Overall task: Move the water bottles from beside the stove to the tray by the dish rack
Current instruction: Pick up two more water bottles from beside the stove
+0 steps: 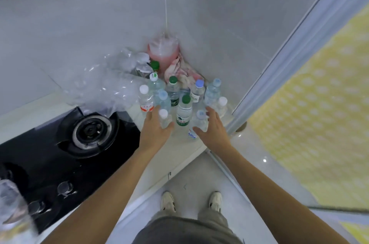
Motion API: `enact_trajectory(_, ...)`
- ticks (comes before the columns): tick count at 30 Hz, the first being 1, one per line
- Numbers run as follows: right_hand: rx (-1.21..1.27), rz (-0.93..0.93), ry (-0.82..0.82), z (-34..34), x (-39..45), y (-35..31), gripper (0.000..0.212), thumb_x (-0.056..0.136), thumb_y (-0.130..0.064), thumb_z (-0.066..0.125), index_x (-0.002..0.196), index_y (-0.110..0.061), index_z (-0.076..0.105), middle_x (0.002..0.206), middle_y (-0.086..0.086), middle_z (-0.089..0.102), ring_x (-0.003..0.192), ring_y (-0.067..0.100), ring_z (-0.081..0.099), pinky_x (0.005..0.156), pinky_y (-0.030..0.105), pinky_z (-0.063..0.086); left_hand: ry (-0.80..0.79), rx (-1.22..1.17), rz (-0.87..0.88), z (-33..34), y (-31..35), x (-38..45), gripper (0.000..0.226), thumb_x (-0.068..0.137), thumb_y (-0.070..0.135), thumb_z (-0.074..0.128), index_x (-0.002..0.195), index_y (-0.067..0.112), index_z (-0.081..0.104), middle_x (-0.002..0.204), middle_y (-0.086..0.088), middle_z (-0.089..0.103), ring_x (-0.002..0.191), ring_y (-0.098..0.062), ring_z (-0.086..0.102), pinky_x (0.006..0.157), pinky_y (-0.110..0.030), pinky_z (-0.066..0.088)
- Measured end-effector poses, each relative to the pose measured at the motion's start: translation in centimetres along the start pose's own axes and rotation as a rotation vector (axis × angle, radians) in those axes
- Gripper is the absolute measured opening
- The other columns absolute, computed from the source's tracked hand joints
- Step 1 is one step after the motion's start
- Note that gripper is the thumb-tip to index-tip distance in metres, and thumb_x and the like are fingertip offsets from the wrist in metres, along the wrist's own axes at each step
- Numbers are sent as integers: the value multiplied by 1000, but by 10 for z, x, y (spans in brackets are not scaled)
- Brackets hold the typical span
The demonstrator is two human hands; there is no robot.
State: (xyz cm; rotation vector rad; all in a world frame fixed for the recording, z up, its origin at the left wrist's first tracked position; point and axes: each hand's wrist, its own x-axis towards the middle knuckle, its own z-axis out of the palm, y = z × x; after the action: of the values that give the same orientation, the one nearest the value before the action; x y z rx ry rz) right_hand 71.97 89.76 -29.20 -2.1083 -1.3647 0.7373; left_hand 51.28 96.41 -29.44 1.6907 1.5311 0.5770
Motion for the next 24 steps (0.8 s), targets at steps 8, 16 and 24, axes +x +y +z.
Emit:
enact_trajectory(8,101,22,-103,26,43,32,67,73,-23,94,126,-15,54,121,4,62,108,24,57,85,31,39,79,-37,-160,31,-12,18,67,68,42,90,120,38,49,122,7,64,111,-25,64,92,-49,55)
enact_trajectory(16,132,-92,-169,29,53,56,64,69,-27,95,122,-27,58,115,-5,69,105,22,64,83,31,45,162,2,-260,38,-8,9,53,74,33,88,112,35,51,105,13,69,97,-21,67,80,-38,54)
enact_trajectory(24,99,-354,-427,59,31,28,54,73,-37,88,117,-28,59,105,-9,69,97,17,67,83,35,53,235,39,-434,22,-31,-66,46,75,40,85,103,40,49,91,17,69,84,-9,67,71,-35,58)
